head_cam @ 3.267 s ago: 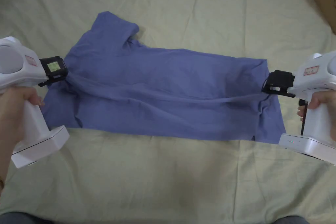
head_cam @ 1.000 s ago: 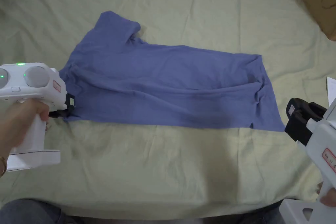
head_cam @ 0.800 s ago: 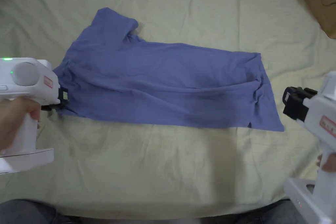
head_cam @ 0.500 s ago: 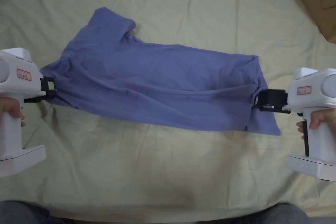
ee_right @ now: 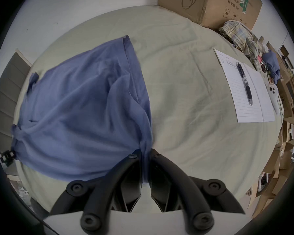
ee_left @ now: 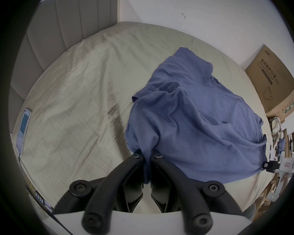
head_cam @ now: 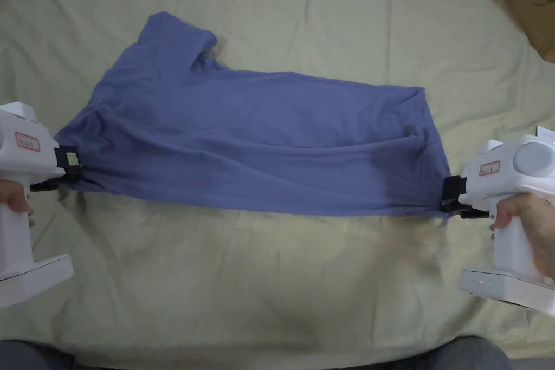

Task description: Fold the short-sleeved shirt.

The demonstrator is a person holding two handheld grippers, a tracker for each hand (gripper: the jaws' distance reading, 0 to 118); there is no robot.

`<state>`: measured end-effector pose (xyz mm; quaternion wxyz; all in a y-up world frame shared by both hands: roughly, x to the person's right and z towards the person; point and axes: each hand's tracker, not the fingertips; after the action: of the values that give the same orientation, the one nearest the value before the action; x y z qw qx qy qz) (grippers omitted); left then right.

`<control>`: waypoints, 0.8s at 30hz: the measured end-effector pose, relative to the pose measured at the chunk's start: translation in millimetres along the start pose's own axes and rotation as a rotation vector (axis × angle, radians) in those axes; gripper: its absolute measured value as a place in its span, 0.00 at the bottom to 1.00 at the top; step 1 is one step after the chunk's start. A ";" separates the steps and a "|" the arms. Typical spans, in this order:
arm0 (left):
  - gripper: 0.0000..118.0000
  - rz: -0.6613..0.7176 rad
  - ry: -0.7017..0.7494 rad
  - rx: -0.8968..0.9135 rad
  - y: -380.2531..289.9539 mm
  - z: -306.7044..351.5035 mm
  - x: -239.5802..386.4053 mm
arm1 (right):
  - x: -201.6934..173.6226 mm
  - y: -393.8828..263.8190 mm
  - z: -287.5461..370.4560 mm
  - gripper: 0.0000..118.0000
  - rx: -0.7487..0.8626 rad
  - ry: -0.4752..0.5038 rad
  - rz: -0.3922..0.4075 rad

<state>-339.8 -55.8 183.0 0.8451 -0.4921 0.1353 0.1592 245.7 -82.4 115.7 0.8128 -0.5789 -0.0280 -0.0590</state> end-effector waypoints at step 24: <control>0.20 0.134 -0.020 -0.014 -139.5 77.3 -77.6 | 49.5 -131.8 82.7 0.05 0.075 0.139 -0.069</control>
<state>-348.9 -63.6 359.9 0.8305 -0.4861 0.1586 0.2211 279.7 -50.0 272.1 0.8314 -0.5412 0.0062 -0.1260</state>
